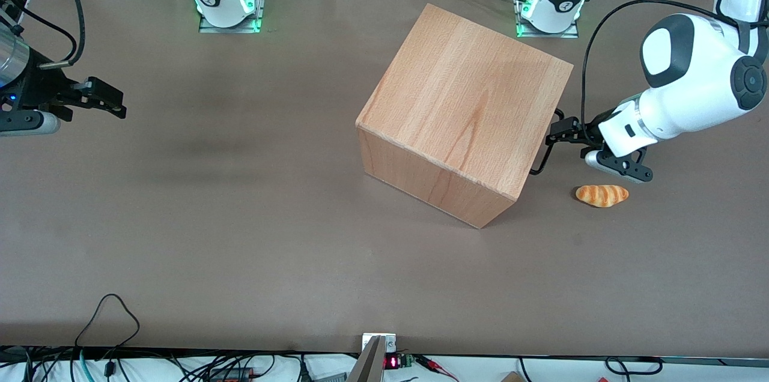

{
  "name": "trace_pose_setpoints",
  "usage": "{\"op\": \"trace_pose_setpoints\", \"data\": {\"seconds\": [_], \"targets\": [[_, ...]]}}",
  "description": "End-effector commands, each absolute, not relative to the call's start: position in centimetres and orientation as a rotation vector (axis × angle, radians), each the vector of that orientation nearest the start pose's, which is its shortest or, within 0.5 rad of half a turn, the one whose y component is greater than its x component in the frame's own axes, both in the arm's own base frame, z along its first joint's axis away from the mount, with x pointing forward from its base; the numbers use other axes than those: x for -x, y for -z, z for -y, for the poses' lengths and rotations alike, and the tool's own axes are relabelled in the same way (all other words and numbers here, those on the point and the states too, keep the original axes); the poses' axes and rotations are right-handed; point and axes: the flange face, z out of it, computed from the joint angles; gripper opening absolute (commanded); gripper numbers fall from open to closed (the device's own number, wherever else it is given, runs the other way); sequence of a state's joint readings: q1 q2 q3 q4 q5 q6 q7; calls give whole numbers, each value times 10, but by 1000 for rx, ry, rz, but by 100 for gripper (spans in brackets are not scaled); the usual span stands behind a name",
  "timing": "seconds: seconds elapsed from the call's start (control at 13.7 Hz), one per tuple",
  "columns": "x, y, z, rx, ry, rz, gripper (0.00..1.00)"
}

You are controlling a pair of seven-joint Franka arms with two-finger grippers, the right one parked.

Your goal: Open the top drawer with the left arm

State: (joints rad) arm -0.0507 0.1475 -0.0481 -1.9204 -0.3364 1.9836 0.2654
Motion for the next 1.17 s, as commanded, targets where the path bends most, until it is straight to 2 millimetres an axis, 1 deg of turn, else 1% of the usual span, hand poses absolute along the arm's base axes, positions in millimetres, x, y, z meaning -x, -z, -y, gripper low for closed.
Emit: {"op": "trace_pose_setpoints", "data": {"seconds": [0.0,0.29,0.59,0.88,1.1], "targets": [[-580,-406,78,3455,-59,-393,100],[-581,-398,79,3453,-69,-398,100],[-585,-392,86,3446,-40,-432,100],[-586,-388,87,3444,-39,-432,100],[-590,-381,88,3438,-10,-433,100]]}}
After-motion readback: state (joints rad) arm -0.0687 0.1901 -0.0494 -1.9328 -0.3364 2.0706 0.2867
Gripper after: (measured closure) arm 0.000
